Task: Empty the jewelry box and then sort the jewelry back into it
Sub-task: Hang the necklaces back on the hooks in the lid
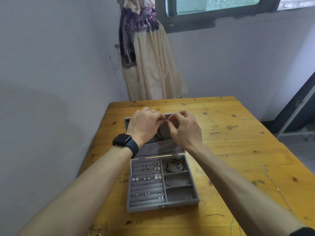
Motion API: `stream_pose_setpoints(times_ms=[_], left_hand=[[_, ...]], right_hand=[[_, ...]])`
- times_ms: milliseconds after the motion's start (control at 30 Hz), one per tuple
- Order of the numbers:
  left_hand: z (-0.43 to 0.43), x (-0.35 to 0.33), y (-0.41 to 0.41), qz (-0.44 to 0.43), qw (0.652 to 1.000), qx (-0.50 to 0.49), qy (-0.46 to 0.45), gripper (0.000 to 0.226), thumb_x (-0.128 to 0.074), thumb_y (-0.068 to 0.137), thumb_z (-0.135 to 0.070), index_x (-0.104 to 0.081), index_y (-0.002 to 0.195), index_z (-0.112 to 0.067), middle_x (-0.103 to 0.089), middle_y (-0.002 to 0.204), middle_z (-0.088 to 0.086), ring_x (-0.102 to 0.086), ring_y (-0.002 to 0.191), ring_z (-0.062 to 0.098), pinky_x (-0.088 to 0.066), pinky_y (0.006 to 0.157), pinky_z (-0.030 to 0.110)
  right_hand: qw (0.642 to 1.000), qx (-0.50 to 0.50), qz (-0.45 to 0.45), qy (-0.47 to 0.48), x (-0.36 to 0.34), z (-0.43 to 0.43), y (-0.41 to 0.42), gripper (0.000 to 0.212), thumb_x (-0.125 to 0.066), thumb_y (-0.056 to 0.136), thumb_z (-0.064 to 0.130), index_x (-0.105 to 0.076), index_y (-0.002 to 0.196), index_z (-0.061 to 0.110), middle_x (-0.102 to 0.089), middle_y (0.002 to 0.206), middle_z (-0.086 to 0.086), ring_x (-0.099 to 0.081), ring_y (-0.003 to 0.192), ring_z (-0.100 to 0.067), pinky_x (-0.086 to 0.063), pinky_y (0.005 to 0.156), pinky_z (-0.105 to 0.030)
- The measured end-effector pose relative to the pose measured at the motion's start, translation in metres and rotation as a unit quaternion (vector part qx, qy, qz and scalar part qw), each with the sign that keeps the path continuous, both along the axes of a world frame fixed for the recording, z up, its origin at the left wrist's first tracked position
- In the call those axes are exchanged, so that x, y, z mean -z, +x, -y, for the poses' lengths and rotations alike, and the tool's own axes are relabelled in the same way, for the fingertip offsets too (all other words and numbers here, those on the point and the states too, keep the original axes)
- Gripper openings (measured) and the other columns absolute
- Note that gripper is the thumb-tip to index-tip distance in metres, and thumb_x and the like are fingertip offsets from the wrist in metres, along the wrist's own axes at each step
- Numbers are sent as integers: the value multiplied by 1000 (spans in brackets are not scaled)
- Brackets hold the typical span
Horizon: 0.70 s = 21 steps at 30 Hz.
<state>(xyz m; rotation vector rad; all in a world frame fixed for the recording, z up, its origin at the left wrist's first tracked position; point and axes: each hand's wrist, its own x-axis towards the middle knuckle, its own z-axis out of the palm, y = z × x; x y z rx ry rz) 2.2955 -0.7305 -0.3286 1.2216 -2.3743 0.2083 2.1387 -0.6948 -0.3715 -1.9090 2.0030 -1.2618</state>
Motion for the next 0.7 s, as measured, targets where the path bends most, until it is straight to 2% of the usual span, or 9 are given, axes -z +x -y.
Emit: stream_pose_setpoints(times_ms=[100, 167, 233, 300, 400, 500, 700], left_hand=[[2, 7, -1, 39, 996, -23, -81, 10, -66, 92, -28, -74, 92, -21, -69, 101, 2, -59, 97, 27, -45, 77, 39], [2, 11, -3, 18, 997, -40, -70, 9, -68, 90, -27, -73, 90, -19, -66, 113, 5, -59, 105, 30, -46, 84, 43], [3, 11, -6, -3, 998, -49, -25, 12, -66, 91, -29, -73, 94, -20, -62, 127, 8, -57, 117, 30, -43, 96, 44], [7, 11, -7, -17, 999, -45, 13, 16, -64, 94, -32, -71, 98, -19, -63, 128, 6, -58, 116, 28, -41, 101, 43], [8, 13, -6, -35, 999, -26, 29, 15, -63, 94, -30, -70, 98, -17, -69, 106, 1, -63, 99, 26, -47, 91, 41], [8, 14, -5, -62, 997, -19, 38, 13, -66, 92, -26, -71, 95, -15, -71, 103, 2, -63, 98, 25, -50, 87, 42], [6, 12, 3, -62, 998, -3, 26, 11, -67, 91, -23, -70, 93, -12, -72, 104, 5, -67, 96, 27, -56, 80, 43]], right_hand=[[997, 33, -64, -37, 3, 2, 2, 13, -62, 89, 36, -69, 90, 24, -49, 132, 0, -43, 118, -23, -44, 87, -38], [997, 23, -67, -34, 5, 5, 2, 14, -62, 89, 34, -68, 90, 22, -45, 143, -2, -37, 132, -25, -39, 96, -40], [999, 12, -37, -17, 7, 7, 2, 16, -60, 90, 34, -68, 93, 20, -47, 144, -3, -35, 138, -24, -34, 106, -43], [1000, 1, 16, -5, 6, 8, 1, 17, -61, 90, 31, -69, 94, 17, -52, 138, -2, -45, 130, -23, -35, 108, -43], [998, -18, 61, 0, 5, 9, 0, 15, -62, 91, 29, -68, 94, 15, -55, 128, 0, -56, 115, -19, -44, 101, -46], [999, -1, 42, -7, 6, 9, 1, 17, -63, 92, 29, -68, 95, 14, -55, 125, 0, -57, 111, -21, -46, 96, -47], [999, 44, 13, -22, 9, 8, 11, 21, -62, 91, 31, -68, 92, 11, -55, 125, 0, -55, 106, -24, -43, 91, -40]])
